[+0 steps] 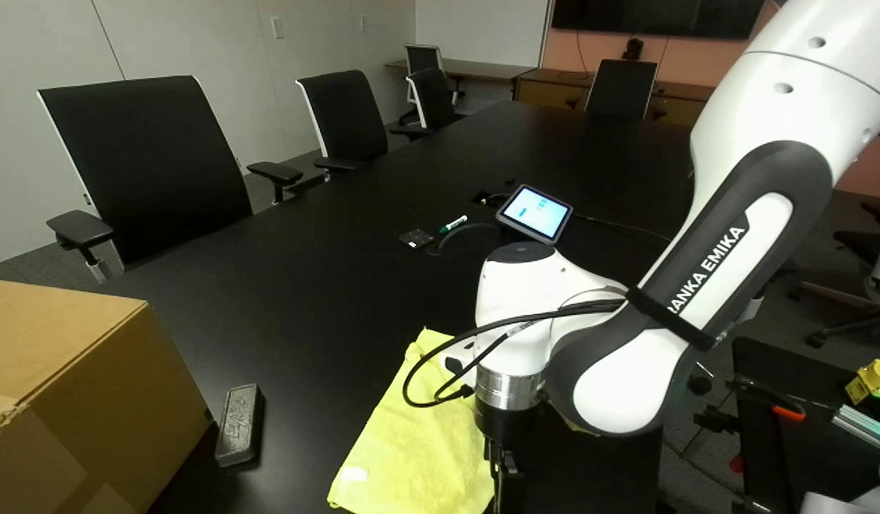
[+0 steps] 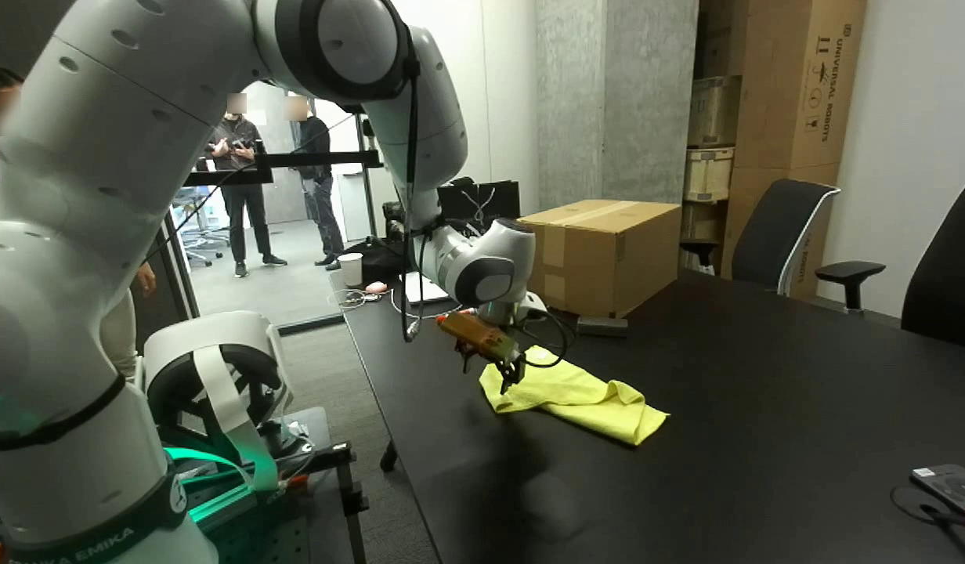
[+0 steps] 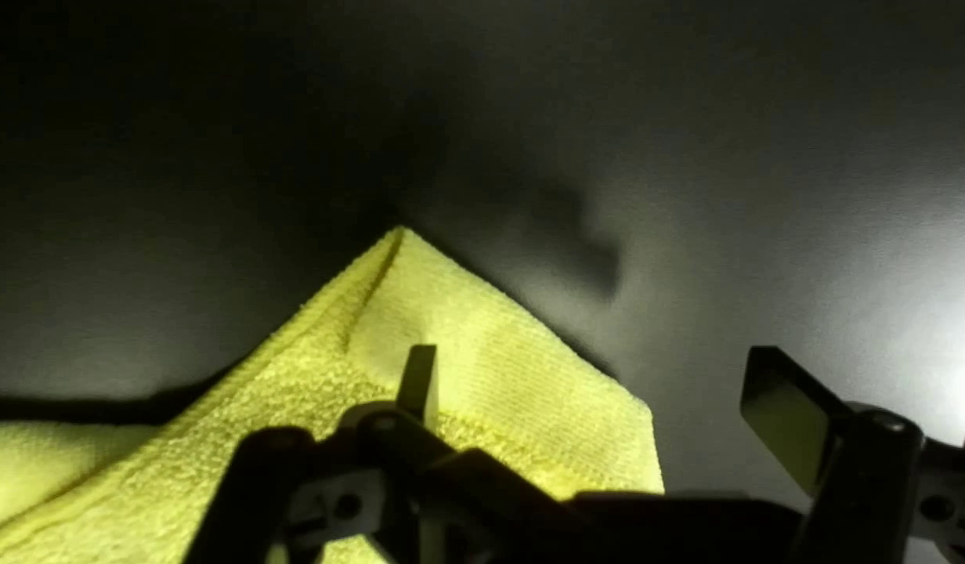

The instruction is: Fold the cloth

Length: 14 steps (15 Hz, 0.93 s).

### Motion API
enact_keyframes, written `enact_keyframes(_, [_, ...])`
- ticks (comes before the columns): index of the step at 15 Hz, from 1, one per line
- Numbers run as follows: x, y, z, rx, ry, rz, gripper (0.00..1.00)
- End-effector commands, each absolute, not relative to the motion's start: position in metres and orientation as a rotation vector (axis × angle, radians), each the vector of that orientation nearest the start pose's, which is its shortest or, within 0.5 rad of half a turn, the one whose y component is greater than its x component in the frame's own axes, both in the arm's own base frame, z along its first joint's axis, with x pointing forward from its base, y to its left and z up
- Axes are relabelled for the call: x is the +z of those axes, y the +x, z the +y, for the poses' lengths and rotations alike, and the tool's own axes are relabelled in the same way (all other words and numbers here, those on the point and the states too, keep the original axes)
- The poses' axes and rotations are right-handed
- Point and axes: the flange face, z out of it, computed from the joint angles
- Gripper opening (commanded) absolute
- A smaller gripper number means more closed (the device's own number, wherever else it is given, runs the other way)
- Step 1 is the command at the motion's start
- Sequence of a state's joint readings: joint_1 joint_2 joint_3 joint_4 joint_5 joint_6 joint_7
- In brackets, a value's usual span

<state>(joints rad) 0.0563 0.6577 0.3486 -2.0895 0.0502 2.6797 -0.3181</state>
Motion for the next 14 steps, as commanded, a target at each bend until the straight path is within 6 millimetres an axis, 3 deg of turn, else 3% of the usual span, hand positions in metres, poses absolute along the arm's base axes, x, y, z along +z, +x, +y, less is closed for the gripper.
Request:
enact_keyframes(1, [0.118, 0.525, 0.225, 0.070, -2.783, -0.887, 1.00])
enact_keyframes(6, [0.109, 0.525, 0.217, 0.095, -2.786, -0.868, 1.00])
enact_keyframes(13, [0.105, 0.520, 0.226, 0.110, -2.757, -0.879, 1.00])
enact_keyframes(14, [0.105, 0.520, 0.226, 0.112, -2.757, -0.881, 0.81])
